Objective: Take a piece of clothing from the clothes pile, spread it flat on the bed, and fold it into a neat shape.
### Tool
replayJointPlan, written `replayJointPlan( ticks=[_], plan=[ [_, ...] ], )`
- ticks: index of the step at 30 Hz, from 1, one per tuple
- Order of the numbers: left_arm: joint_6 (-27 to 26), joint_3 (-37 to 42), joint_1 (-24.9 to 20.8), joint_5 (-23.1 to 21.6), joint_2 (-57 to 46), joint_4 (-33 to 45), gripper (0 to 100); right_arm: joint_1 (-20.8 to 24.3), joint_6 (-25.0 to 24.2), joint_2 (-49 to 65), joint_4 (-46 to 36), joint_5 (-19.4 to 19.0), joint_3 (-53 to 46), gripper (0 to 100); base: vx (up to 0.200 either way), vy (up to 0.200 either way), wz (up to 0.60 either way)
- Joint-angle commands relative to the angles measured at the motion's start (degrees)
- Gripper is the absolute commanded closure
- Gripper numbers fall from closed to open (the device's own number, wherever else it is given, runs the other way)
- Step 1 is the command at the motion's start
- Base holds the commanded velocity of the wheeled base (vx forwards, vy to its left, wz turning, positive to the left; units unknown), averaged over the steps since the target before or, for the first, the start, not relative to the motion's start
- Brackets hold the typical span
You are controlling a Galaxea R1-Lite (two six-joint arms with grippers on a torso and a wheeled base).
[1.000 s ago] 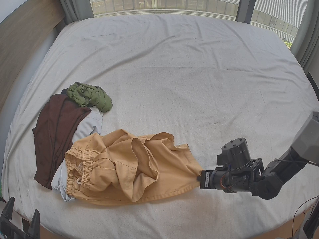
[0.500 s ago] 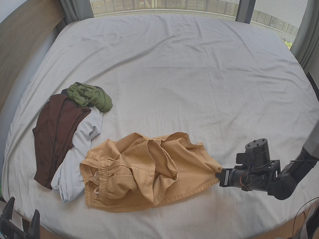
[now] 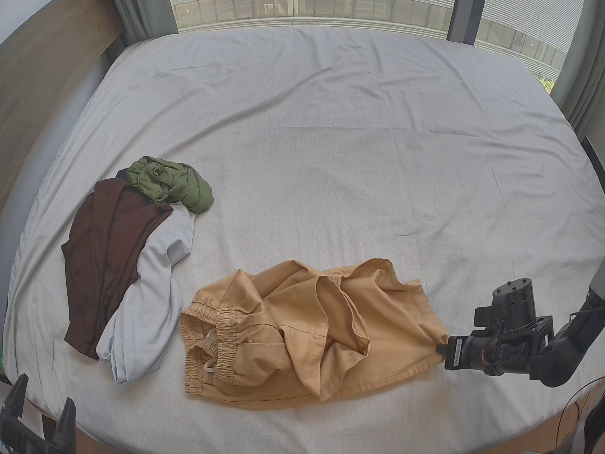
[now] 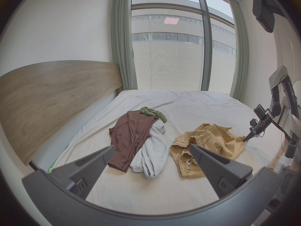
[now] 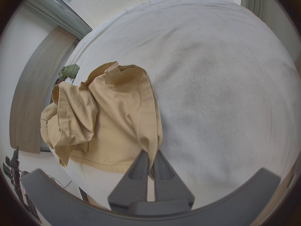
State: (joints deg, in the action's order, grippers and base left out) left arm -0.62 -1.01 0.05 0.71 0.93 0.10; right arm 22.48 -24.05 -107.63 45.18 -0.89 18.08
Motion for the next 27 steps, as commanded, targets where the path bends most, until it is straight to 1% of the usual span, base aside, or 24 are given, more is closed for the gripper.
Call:
replayJointPlan(
  ticks=[1, 8, 13, 18, 27],
  plan=[
    [0.0, 1.0, 0.0, 0.0, -0.8, 0.0, 0, -1.5, 0.8, 0.6, 0.1, -0.1, -1.9, 100, 0.000, 0.000, 0.00],
    [0.0, 1.0, 0.0, 0.0, -0.8, 0.0, 0, -2.6, 0.9, 1.0, 0.1, -0.1, -4.5, 100, 0.000, 0.000, 0.00],
    [-0.1, 1.0, 0.0, 0.0, -0.8, 0.0, 0, -3.1, 1.0, 1.1, 0.1, -0.1, -4.6, 100, 0.000, 0.000, 0.00],
    [-0.1, 1.0, 0.0, 0.0, -0.8, 0.0, 0, -3.6, 2.9, 0.8, 0.1, 0.0, -5.7, 100, 0.000, 0.000, 0.00],
    [-0.1, 1.0, 0.0, 0.0, -0.7, 0.1, 0, -4.8, 3.0, 0.9, 0.1, 0.0, -6.3, 100, 0.000, 0.000, 0.00]
  ],
)
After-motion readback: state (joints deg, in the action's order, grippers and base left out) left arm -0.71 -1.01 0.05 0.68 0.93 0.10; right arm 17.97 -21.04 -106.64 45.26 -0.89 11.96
